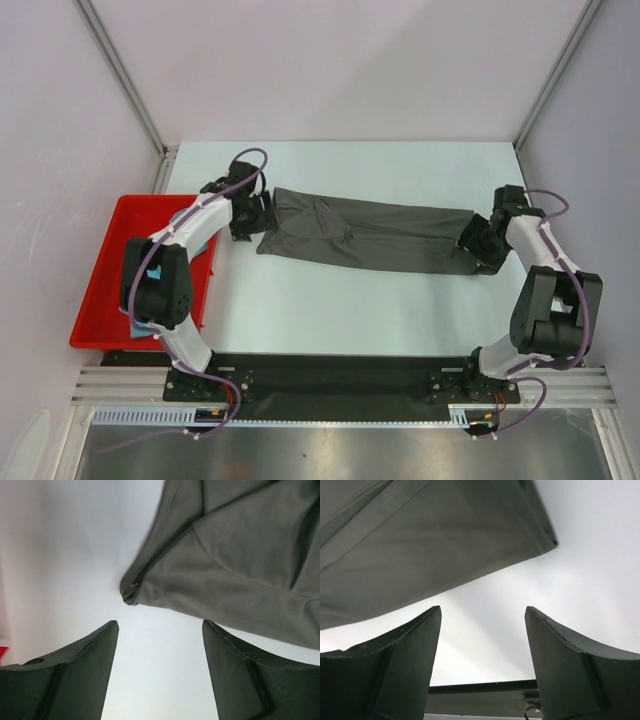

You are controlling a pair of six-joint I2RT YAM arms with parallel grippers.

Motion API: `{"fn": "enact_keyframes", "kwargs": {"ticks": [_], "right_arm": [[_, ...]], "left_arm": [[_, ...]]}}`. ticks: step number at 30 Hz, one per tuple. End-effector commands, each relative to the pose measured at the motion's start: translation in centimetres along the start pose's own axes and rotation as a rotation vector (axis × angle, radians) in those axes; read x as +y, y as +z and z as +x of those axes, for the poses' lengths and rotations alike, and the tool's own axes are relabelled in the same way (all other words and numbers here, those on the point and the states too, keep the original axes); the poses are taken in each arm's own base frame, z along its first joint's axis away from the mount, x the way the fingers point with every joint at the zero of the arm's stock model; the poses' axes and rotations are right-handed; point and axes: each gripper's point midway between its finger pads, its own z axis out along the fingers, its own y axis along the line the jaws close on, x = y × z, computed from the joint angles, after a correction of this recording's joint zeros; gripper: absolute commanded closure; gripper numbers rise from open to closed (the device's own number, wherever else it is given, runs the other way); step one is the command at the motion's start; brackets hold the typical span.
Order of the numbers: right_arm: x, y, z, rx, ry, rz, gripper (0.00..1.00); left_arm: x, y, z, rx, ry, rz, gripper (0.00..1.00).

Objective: Fold and stack the t-shirts
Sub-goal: Fold the tshirt

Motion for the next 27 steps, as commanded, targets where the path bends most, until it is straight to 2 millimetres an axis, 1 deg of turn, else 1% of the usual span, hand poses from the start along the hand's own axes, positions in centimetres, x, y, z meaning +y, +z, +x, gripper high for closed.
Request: {"fn": "enact_keyframes", "kwargs": {"ticks": [1, 2, 3, 4, 5, 7, 13, 14, 16, 18, 22, 27], "right_arm": [[-1.5, -0.3, -0.4, -0.010, 0.087, -0.021, 0.26], [-1.7, 0.0, -0.3, -0.002, 0.107, -0.029, 0.27], [-1.8, 0.4, -0.5, -0.003, 0.131, -0.044, 0.27], [-2.0, 0.7, -0.6, 0.006, 0.159, -0.066, 0.27], [-2.3, 1.1, -0.2, 0.019, 0.176, -0.069, 0.28], [-2.4, 1.9, -0.2, 0.030, 0.195, -0.085, 0.28], [-3.6, 3.6, -0.4, 0.027, 0.225, -0.076, 0.32], [-3.9, 3.8, -0.5, 0.031, 0.232, -0.070, 0.32], [-4.0, 4.2, -0.5, 0.040, 0.241, -0.079, 0.33], [-4.1, 4.6, -0.5, 0.044, 0.254, -0.084, 0.35], [-3.8, 4.7, -0.9, 0.037, 0.259, -0.096, 0.37], [-4.1, 5.1, -1.1, 0.045, 0.254, -0.079, 0.41]], "left_arm": [[-0.6, 1.0, 2.0, 0.077, -0.074, 0.066, 0.27], [-0.5, 1.3, 2.1, 0.082, -0.087, 0.073, 0.27], [-0.4, 1.8, 2.8, 0.103, -0.108, 0.073, 0.27], [-0.6, 2.1, 2.7, 0.098, -0.123, 0.091, 0.27], [-0.4, 2.5, 3.0, 0.110, -0.141, 0.093, 0.27], [-0.3, 3.0, 3.5, 0.126, -0.178, 0.098, 0.25], [0.7, 3.9, 3.6, 0.133, -0.238, 0.086, 0.17], [1.0, 4.1, 4.0, 0.145, -0.259, 0.081, 0.15], [1.2, 4.4, 4.2, 0.150, -0.284, 0.091, 0.15], [1.7, 4.8, 4.7, 0.169, -0.318, 0.098, 0.16], [2.1, 5.7, 4.4, 0.159, -0.334, 0.098, 0.21], [1.8, 6.6, 3.6, 0.151, -0.346, 0.104, 0.28]]}}
